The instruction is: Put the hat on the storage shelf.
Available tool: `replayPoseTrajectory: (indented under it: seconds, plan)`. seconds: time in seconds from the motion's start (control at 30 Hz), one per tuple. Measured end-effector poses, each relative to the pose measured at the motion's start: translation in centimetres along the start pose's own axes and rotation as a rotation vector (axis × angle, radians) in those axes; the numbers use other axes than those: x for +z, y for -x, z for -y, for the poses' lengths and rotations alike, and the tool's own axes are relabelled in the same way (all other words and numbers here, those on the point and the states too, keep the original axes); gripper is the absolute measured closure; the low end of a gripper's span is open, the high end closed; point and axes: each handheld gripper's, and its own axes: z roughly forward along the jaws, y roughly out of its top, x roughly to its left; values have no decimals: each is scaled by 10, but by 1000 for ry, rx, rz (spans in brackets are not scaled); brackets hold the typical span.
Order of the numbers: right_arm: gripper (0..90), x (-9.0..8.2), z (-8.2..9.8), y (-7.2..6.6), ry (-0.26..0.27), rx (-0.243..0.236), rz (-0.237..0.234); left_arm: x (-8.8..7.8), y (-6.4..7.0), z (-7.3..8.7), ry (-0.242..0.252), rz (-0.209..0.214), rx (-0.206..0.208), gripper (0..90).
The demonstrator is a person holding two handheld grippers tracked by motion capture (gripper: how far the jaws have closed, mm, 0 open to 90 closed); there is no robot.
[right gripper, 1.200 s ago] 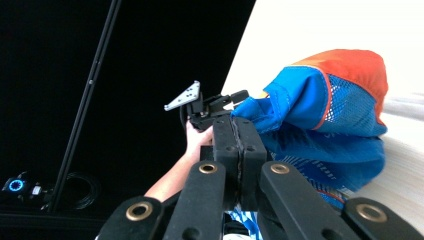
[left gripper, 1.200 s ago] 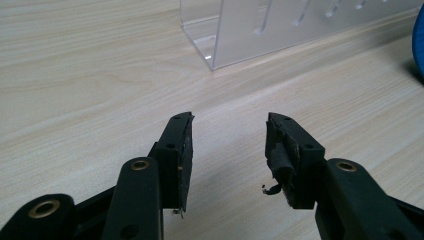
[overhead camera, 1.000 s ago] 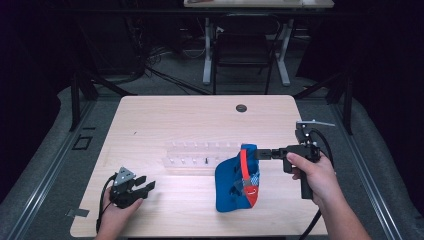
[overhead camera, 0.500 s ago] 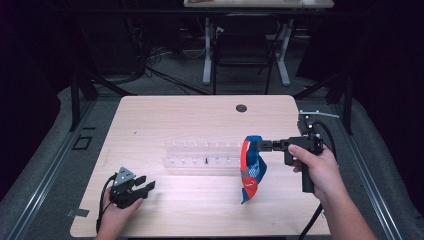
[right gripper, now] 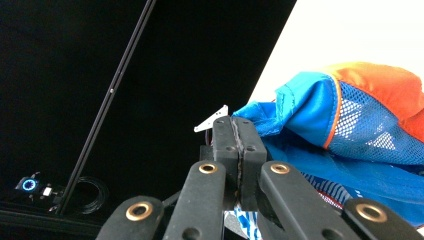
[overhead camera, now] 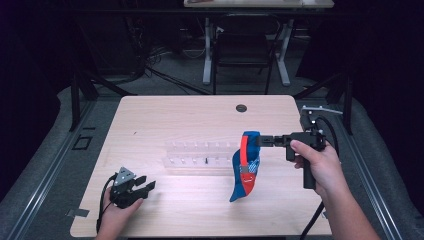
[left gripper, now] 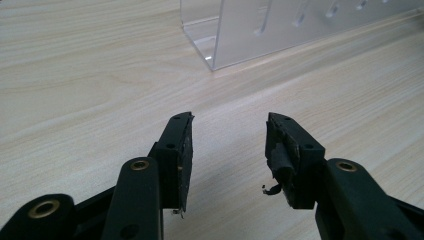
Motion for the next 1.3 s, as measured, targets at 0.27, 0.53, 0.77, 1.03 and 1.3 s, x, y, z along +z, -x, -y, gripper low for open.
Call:
replayPoseTrajectory:
  seconds: [0.27, 0.53, 0.77, 1.03, 1.3]
  plan:
    - [900, 5, -7, -4, -16, -9, 10, 0, 0, 0, 0, 1, -2, 544]
    - [900, 7, -16, -13, -9, -20, 3, 0, 0, 0, -2, 2, 0, 544]
    - [900, 11, -26, -22, -12, -23, 0, 0, 0, 0, -5, 0, -1, 544]
    - [900, 16, -35, -33, -22, -42, 5, 0, 0, 0, 6, 2, -3, 544]
    - [900, 19, -44, -42, -19, -54, -4, 0, 0, 0, 5, 5, -2, 547]
